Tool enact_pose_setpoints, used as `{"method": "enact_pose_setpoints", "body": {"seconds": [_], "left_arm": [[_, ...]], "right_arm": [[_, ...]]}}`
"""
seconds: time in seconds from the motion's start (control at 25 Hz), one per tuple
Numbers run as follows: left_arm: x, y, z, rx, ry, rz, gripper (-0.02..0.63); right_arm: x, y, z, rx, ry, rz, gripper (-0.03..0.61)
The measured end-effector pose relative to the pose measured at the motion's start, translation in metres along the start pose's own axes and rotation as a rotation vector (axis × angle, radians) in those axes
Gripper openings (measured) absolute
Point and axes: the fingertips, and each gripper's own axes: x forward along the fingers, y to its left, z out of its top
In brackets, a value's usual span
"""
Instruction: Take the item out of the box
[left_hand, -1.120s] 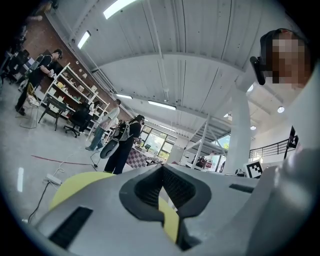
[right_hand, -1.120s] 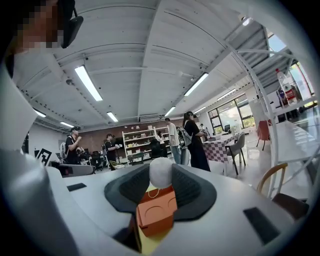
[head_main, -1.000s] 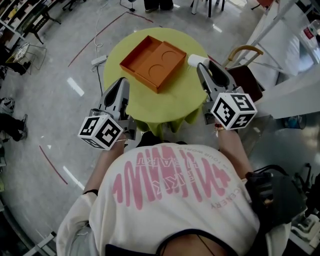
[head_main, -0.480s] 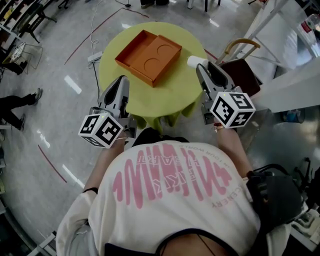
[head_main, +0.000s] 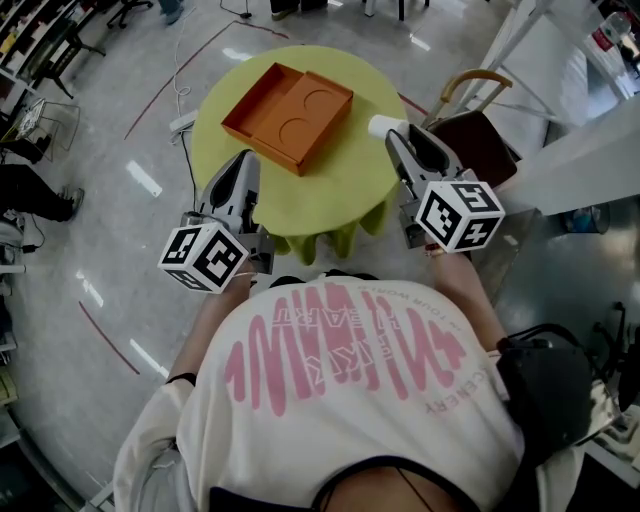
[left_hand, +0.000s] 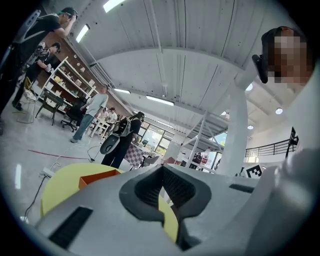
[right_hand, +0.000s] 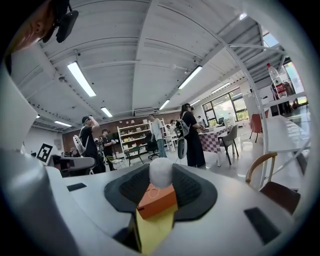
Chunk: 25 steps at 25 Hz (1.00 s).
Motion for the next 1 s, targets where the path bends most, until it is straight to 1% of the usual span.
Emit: {"method": "enact_pose_setpoints", "body": {"seconds": [0.2,0.44,0.64,0.84,1.0], "left_arm": [[0.001,0.001,-0.004,-0.002,0.013,-0.002,0.008],[-0.008,0.004,-0.024,-0.019,0.058,0.012,0.007],[-0.007,0.004,-0.026,-0.024,0.063,0.011,0.008],[-0.003,0.000,-0.033,-0.022,0.081,-0.009,0.008],[-0.001,0.001,-0.035,-0.026,0.084,-0.008,0.008]], "right_arm": [[-0.002,-0.001,-0.008,0.003,0.025,-0.003,0.140],[-0.004,0.000,-0.023,0.017,0.045,0.004,0.140],[-0.008,-0.001,-0.031,0.014,0.064,-0.002,0.141],[-0.014,-0.007,-0.035,0.027,0.062,-0.022,0.141],[-0.017,-0.011,-0.035,0.017,0.065,-0.034,0.141]]}}
